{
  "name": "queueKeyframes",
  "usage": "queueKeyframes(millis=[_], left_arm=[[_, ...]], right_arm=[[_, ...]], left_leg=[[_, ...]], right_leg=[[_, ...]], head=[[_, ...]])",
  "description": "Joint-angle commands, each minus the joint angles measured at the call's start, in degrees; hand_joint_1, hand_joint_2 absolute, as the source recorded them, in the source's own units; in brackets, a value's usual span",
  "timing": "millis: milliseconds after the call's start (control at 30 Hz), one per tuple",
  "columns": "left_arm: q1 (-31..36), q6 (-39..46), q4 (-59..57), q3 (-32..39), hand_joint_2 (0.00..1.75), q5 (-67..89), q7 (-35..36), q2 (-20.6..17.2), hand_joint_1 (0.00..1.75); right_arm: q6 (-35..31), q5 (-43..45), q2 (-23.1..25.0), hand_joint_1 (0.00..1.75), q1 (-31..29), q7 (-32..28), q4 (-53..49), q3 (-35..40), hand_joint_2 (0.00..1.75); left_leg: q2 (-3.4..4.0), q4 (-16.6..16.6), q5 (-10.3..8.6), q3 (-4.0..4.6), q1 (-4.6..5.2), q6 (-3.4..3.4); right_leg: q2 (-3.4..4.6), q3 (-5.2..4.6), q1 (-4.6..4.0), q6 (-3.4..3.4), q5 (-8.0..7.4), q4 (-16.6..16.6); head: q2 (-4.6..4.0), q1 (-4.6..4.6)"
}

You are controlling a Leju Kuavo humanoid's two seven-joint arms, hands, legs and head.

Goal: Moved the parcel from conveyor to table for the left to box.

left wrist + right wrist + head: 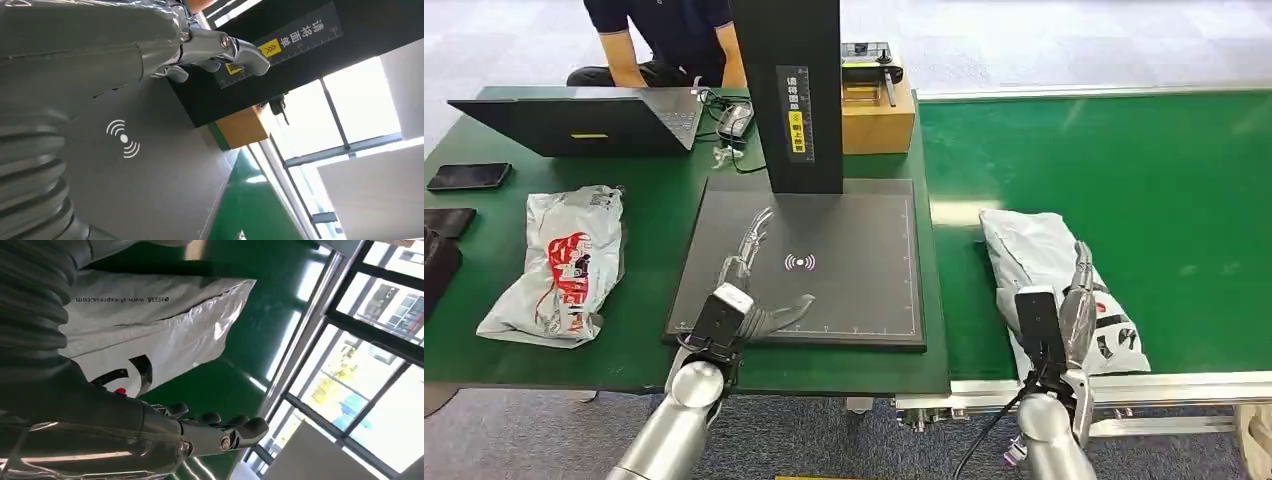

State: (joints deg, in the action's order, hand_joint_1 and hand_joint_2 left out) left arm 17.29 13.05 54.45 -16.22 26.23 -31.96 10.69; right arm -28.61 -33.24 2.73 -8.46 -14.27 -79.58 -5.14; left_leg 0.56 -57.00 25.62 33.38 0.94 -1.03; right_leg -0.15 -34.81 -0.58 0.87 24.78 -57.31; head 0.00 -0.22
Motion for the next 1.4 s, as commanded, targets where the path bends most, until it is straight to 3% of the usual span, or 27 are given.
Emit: queueKeyframes(millis=[33,1400], left_arm=[[0.95,-0.19,-1.9,-0.32,1.75,-0.09,0.42,-0.58,0.0],[1.29,-0.81,-2.93,-0.14,1.75,0.43,-0.44,-0.61,0.0]], right_arm=[[0.57,1.08,0.32,0.0,-2.19,0.53,6.12,-4.89,1.75],[2.41,-0.77,2.5,0.0,-2.48,2.03,12.25,-8.72,1.75]], left_leg=[[-0.08,0.13,0.04,-0.34,-0.05,0.18],[-0.01,0.09,0.06,-0.28,-0.05,0.16]], right_leg=[[-0.01,0.36,0.0,-0.13,0.05,0.13],[0.04,0.27,-0.01,-0.09,0.04,0.1]], head=[[0.0,0.0],[0.0,0.0]])
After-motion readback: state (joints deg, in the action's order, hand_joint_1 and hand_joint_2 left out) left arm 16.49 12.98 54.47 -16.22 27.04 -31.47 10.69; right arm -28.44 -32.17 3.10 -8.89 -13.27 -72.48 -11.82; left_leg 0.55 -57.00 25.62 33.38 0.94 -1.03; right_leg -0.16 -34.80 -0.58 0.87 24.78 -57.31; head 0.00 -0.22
